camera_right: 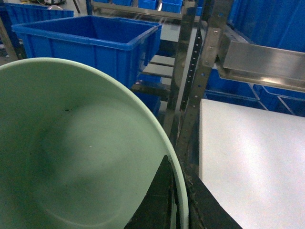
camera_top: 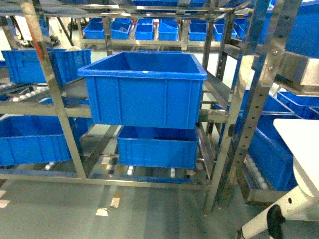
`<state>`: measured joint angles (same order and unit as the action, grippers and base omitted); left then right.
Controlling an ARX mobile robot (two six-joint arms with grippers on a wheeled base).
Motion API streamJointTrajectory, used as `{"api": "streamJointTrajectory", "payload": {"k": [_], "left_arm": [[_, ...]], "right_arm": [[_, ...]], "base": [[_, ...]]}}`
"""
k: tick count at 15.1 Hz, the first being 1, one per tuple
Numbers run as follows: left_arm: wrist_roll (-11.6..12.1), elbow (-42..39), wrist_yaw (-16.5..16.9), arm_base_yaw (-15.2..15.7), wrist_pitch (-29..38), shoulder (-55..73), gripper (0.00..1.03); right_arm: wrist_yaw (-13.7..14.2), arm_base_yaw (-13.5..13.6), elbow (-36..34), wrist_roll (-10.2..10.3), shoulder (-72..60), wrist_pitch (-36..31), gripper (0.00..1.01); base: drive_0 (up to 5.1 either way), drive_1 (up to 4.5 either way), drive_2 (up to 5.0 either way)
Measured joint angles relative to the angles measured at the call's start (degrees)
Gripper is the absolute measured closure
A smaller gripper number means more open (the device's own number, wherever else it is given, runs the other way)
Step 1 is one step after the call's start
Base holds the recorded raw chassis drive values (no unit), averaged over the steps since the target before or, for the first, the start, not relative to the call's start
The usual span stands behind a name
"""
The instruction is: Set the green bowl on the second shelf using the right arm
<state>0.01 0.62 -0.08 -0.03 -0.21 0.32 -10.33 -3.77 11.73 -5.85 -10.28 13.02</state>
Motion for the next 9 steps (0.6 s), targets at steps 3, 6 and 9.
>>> {"api": "streamJointTrajectory", "payload": {"k": [3,6,9], "left_arm": [[0.0,0.0,0.0,0.0,0.0,0.0,0.05],[0.0,0.0,0.0,0.0,-0.1,0.0,0.05],[0.0,0.0,0.0,0.0,0.0,0.0,0.05]], "right_arm": [[0.0,0.0,0.0,0.0,0.0,0.0,0.99],[0.0,0.0,0.0,0.0,0.0,0.1,0.99],[0.0,0.0,0.0,0.0,0.0,0.0,0.99]], "base": [[-5.0,2.47,2.5],[-5.0,2.50,2.5],[-5.0,2.42,2.4]]}}
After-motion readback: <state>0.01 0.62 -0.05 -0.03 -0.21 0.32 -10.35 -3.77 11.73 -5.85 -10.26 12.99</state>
